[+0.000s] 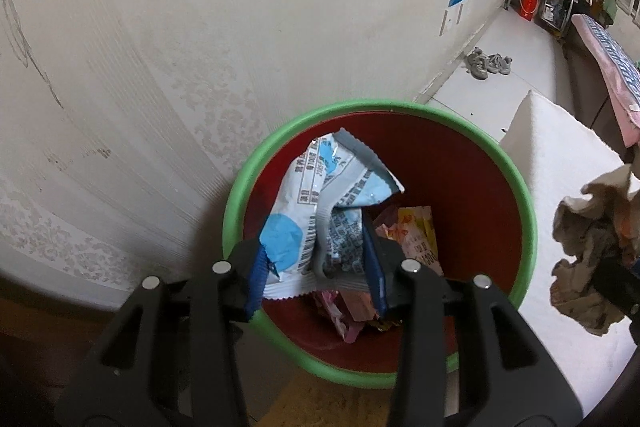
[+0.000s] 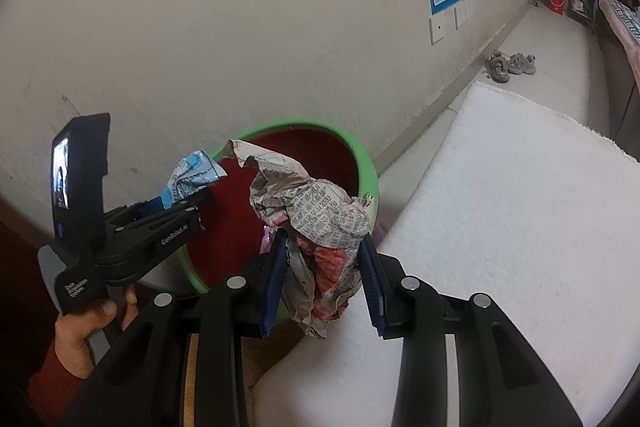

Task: Collect trash
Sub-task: 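Lower both items into the bucket and open both grippers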

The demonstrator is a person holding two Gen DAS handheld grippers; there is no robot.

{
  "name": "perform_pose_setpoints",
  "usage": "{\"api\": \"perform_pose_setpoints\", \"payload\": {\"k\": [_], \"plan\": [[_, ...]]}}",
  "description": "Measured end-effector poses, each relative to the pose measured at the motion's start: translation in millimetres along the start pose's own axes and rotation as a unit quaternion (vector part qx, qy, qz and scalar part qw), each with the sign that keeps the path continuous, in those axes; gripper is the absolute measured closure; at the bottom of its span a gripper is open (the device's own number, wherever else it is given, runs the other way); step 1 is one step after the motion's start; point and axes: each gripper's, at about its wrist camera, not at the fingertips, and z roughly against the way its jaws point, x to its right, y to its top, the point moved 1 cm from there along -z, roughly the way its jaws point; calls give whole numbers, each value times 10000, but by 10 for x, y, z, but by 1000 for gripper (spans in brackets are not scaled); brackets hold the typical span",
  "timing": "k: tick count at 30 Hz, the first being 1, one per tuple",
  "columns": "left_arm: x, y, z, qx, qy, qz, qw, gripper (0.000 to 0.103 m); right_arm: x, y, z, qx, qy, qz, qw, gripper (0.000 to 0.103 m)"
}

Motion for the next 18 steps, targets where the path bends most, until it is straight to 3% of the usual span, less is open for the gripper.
{"api": "perform_pose_setpoints", "payload": {"k": [8,11,13,18], "plan": [[11,13,-36,-8,-3,-22,10000,60,-22,-41,66,1,29,39,10000,68],[9,17,-35,11,32,-74,10000,47,-17,10,38,-9,47,45,10000,68],[-4,13,-29,47,60,-67,9999,28,-36,32,26,2,61,61,10000,68],[-58,-36,15,73,63,62,9999,25,-84,36,-46,-50,83,87,9999,67]]}}
